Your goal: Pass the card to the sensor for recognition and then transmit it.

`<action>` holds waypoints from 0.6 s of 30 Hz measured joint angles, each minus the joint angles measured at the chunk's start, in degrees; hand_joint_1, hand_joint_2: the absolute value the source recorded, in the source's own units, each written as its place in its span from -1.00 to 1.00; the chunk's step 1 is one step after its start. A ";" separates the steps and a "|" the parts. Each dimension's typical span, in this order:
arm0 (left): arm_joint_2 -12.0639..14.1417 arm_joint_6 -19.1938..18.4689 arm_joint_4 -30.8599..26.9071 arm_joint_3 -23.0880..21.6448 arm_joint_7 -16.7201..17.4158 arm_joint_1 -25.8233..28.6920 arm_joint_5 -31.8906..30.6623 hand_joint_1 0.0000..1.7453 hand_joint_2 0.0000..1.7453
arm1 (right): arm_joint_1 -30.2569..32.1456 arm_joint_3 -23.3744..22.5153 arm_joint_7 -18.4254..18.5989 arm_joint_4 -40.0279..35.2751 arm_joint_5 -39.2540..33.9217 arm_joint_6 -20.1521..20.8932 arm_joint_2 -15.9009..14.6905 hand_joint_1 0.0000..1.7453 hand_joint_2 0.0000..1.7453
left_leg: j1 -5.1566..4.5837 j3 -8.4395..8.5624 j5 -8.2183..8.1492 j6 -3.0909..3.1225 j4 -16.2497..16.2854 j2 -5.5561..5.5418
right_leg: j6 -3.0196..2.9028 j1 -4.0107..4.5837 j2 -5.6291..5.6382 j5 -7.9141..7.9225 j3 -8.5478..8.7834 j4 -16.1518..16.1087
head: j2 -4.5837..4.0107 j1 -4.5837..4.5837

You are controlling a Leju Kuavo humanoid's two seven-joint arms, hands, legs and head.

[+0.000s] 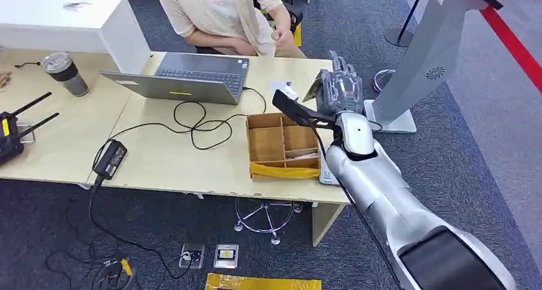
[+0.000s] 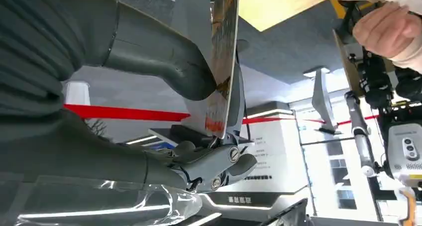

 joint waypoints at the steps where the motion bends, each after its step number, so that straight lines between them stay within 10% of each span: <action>1: -0.02 0.02 0.00 -0.09 0.00 -0.01 0.02 -1.00 -1.00 | -0.10 -0.15 -0.13 0.00 -0.09 -0.13 0.00 1.00 1.00 | 0.00 0.00 0.00 0.00 0.00 0.00 | 0.00 0.00 0.00 0.00 0.00 0.00 | 0.00 0.00; 18: -0.33 0.13 0.00 -1.05 0.00 -0.04 0.31 -1.00 -1.00 | -1.67 -1.12 0.02 -0.35 -0.70 1.82 0.22 1.00 1.00 | 0.00 0.00 0.00 0.00 0.00 0.00 | 0.00 0.00 0.00 0.00 0.00 0.00 | 0.00 0.00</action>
